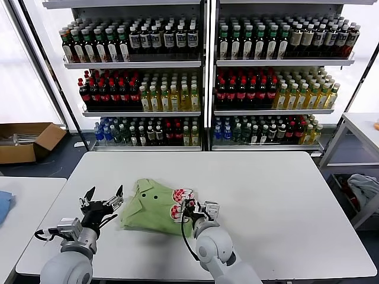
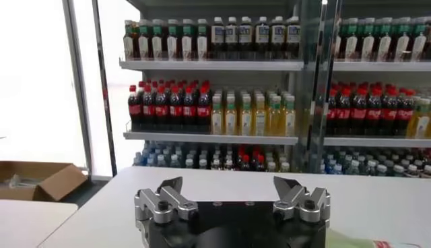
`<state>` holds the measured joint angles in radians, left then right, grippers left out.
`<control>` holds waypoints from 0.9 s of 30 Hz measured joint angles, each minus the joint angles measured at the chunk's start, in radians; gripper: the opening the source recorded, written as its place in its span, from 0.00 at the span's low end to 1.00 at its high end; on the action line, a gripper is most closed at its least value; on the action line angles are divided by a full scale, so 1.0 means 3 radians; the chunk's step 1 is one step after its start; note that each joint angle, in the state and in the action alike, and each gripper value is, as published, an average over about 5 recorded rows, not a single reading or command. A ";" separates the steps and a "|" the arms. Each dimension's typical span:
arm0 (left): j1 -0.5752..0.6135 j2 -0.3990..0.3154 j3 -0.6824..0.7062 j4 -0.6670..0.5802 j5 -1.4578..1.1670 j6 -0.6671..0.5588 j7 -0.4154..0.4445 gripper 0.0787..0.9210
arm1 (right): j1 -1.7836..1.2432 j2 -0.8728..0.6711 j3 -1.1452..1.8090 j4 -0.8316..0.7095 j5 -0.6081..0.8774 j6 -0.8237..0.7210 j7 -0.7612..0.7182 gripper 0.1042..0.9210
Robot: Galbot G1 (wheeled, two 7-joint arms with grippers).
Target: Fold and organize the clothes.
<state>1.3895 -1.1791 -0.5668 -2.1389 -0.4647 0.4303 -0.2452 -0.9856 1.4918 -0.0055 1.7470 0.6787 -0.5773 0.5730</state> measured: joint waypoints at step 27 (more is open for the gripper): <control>0.0154 -0.0236 0.0104 -0.0185 0.0062 -0.0001 -0.0017 0.88 | -0.0211 -0.0828 0.0483 0.0343 -0.0216 -0.0014 -0.0385 0.00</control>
<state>1.4356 -1.2498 -0.5357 -2.1942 -0.4461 0.4302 -0.2504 -1.0489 1.2433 0.1393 1.8498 0.6138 -0.5815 0.4576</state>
